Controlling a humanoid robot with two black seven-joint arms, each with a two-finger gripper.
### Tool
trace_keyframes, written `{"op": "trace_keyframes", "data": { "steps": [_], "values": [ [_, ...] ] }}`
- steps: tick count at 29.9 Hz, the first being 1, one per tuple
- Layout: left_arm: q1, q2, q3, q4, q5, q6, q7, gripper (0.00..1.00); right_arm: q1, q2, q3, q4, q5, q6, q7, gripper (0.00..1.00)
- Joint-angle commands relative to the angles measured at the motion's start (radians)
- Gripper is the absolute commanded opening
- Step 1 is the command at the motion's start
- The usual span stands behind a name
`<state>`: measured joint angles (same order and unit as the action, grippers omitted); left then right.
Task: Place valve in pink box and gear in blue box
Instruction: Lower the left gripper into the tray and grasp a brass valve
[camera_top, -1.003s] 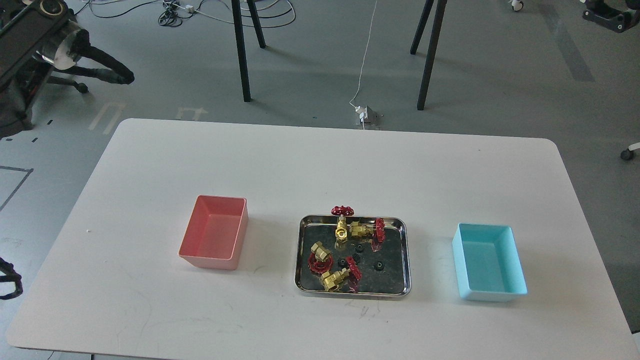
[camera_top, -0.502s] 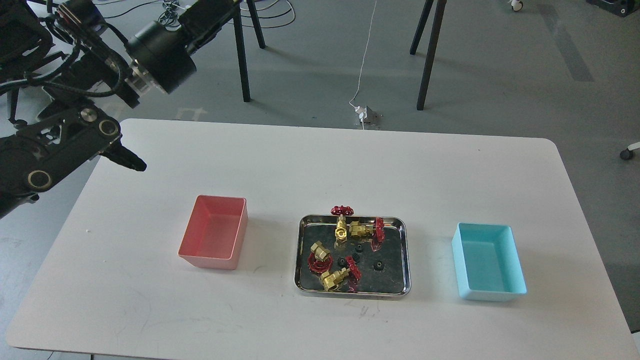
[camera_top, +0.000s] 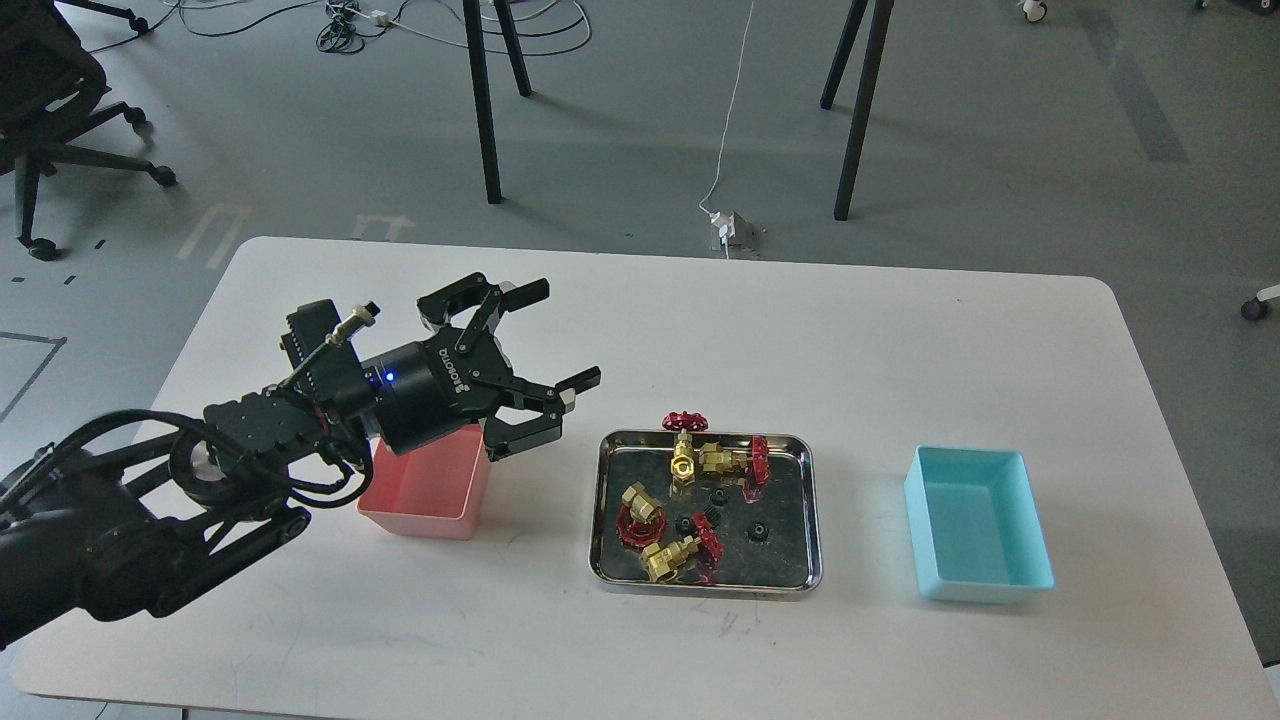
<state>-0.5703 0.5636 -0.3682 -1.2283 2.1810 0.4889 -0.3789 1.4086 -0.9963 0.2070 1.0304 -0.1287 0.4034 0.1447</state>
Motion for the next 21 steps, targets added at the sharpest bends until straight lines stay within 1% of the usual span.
{"op": "trace_keyframes", "data": {
  "steps": [1, 2, 4, 8, 11, 13, 18, 21],
  "values": [
    [0.05, -0.053, 0.017, 0.035, 0.001, 0.0, 0.041, 1.0, 0.015, 0.004, 0.0, -0.001, -0.046, 0.0, 0.0, 0.99],
    [0.059, -0.073, 0.02, 0.055, 0.001, 0.0, 0.054, 1.0, 0.018, 0.004, 0.0, 0.0, -0.048, 0.0, 0.0, 0.99],
    [0.075, -0.112, 0.028, 0.085, 0.001, -0.003, 0.063, 1.0, 0.02, 0.008, 0.0, 0.0, -0.051, 0.0, 0.0, 0.99],
    [0.081, -0.206, 0.064, 0.112, 0.001, -0.079, 0.067, 1.0, 0.018, 0.01, -0.005, 0.0, -0.052, -0.005, -0.002, 0.99],
    [0.112, -0.24, 0.075, 0.122, 0.001, -0.118, 0.098, 1.0, 0.018, 0.008, -0.008, 0.0, -0.052, -0.005, -0.002, 0.99],
    [0.13, -0.264, 0.075, 0.138, 0.001, -0.133, 0.104, 1.0, 0.018, 0.007, -0.009, 0.0, -0.052, -0.005, -0.002, 0.99],
    [0.132, -0.329, 0.077, 0.207, 0.001, -0.144, 0.113, 1.0, 0.018, 0.001, -0.009, 0.0, -0.052, -0.005, -0.002, 0.99],
    [0.13, -0.346, 0.075, 0.253, 0.001, -0.148, 0.129, 1.0, 0.018, 0.001, -0.009, 0.0, -0.052, -0.006, -0.002, 0.99]
  ]
}}
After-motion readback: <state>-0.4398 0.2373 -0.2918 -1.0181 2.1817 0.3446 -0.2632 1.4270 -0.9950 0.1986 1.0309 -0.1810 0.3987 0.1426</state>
